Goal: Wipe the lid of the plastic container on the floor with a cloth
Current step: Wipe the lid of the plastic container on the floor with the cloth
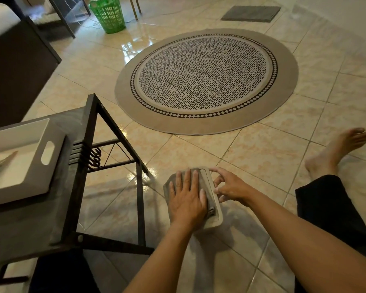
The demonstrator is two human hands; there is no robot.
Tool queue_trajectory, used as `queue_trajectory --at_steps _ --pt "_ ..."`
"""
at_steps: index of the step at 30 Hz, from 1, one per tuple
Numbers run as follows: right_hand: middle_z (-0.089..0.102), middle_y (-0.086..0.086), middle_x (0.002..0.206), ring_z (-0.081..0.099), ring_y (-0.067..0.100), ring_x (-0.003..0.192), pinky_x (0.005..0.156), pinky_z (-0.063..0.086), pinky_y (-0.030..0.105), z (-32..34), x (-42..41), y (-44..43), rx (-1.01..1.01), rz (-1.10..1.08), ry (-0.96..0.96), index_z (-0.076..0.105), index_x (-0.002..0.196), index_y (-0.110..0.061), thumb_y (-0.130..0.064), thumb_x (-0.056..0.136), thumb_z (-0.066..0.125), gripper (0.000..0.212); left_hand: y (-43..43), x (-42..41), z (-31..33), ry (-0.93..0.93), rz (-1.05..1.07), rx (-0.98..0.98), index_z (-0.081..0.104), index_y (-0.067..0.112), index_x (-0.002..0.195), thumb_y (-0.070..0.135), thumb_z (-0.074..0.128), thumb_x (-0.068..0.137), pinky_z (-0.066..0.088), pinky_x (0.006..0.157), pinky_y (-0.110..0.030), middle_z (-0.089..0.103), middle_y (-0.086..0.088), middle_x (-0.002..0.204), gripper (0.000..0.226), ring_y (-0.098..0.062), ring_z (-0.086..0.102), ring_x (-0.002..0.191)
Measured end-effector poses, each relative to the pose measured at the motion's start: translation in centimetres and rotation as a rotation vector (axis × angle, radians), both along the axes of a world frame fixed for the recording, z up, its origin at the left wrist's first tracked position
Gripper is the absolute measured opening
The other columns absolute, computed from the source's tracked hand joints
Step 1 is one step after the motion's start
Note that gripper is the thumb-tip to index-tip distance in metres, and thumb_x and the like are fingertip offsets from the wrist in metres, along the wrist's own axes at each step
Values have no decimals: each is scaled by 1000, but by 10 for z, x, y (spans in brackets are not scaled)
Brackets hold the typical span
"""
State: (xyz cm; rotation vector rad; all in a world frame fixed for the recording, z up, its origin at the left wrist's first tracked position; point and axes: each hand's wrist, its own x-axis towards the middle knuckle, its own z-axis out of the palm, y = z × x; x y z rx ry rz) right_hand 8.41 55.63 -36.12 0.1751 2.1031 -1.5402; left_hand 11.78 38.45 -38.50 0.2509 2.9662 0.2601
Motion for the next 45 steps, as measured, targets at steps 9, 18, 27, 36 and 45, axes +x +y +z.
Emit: queue_trajectory --at_steps 9,18,27,36,45 --pt "54 11 95 62 22 82 66 63 40 1 0 2 -4 12 -3 40 146 -22 14 82 56 76 21 36 -5 20 -88 11 -11 28 156 50 17 98 -19 117 -47 -22 4 163 68 -19 -32 145" --pt "55 8 90 64 19 78 65 64 37 -3 0 2 -18 -3 2 41 145 -26 10 84 59 73 8 53 2 -7 -80 -13 -16 31 155 59 13 97 -26 114 -47 -25 4 162 70 -19 -34 145" --pt "59 18 103 69 22 81 63 62 34 0 -1 7 -77 70 -96 29 151 -32 20 79 51 91 15 34 2 0 -148 -27 -14 31 155 50 11 99 -15 119 -52 -25 5 162 64 -20 -32 145" --pt "53 17 135 63 34 113 68 64 39 2 2 8 -131 64 -93 29 152 -28 20 81 55 89 23 24 -6 20 -171 15 -9 32 156 46 10 95 -15 119 -51 -19 7 163 66 -19 -28 147" --pt "57 19 104 67 25 86 64 63 35 1 2 7 -92 56 -74 28 152 -28 21 81 52 90 24 28 -3 -16 -77 -9 -16 31 154 48 3 91 -25 113 -47 -25 4 162 68 -19 -35 144"
